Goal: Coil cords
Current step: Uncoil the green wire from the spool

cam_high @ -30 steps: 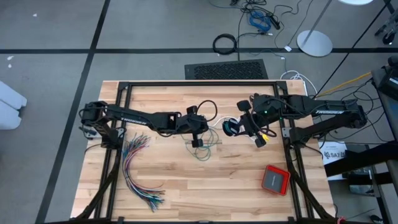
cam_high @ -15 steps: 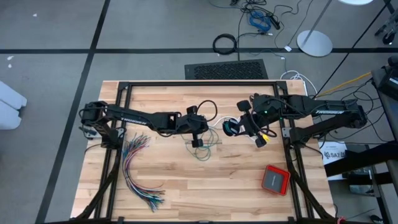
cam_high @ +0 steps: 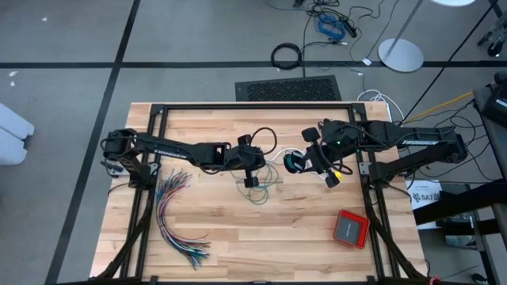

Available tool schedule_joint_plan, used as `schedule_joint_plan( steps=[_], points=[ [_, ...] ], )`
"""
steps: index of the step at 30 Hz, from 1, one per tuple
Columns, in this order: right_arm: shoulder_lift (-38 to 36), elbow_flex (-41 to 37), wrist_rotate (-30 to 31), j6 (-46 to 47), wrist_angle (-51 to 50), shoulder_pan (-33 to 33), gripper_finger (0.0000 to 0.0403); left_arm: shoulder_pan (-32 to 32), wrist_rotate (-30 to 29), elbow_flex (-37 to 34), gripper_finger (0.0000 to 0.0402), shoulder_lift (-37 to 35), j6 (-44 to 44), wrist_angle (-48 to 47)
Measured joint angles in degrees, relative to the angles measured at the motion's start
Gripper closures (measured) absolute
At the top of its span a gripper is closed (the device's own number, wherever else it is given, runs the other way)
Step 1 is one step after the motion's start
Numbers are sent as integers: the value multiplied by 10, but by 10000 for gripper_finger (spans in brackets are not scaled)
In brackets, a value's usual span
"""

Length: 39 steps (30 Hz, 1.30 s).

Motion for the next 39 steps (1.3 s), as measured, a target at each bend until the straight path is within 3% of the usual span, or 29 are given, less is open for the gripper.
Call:
schedule_joint_plan(
  steps=[20,30,34,39],
  points=[
    [0,0,0,17,-5,0,325,0,-1,0,400,-1,24,51],
    [0,0,0,15,-6,0,325,1,-42,0,400,-1,30,77],
    [0,0,0,15,-6,0,325,1,-23,0,399,-1,30,78],
    [0,0,0,20,-7,0,325,-5,-17,0,352,-1,25,62]
  ],
)
